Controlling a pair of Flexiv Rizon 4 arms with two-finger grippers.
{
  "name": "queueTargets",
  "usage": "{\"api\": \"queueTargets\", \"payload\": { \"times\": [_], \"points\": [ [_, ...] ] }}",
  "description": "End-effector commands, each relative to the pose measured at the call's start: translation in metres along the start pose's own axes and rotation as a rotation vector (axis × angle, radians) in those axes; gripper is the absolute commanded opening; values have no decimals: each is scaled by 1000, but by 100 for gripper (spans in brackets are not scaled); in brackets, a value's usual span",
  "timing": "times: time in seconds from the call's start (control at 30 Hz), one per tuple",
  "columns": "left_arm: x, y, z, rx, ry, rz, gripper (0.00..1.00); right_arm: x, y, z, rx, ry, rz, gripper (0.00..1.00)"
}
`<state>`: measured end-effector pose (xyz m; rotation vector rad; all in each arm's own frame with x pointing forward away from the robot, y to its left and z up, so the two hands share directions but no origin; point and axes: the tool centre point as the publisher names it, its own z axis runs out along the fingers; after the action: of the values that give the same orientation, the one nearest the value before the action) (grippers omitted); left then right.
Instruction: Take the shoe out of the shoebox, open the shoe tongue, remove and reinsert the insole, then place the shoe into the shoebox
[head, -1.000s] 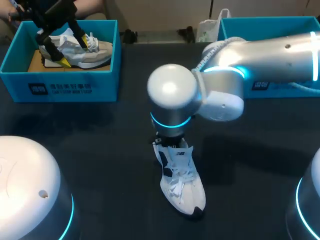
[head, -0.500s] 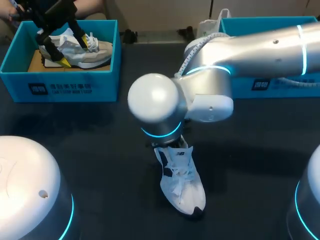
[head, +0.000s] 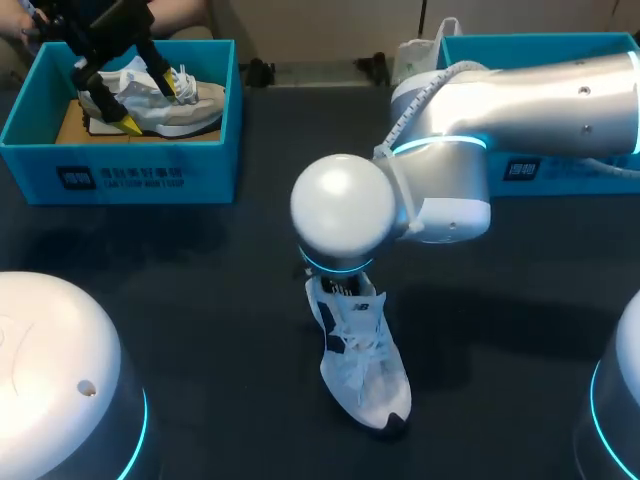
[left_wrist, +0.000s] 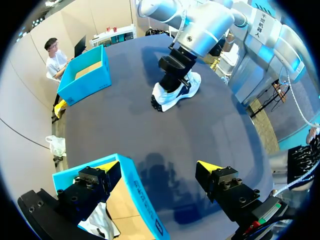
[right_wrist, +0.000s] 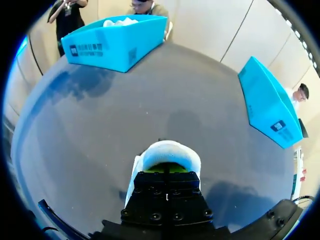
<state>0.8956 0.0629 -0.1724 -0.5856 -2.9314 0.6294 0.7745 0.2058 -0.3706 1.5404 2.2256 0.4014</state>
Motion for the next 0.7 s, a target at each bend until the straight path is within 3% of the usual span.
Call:
{"api": "queueTargets", "payload": {
  "times": [0.03,0.17,0.37,0.7],
  "points": [
    [0,0,0,-2,1,0,100,5,7,11,1,11,-8,0],
    [0,0,0,-2,1,0,100,9,12,16,-13,9,-16,0],
    [0,0,0,-2,1,0,100,11,8,38,59,2,-1,0],
    [0,0,0,-2,1,0,100,16,-25,44,198,-11,48,0]
  ]
}}
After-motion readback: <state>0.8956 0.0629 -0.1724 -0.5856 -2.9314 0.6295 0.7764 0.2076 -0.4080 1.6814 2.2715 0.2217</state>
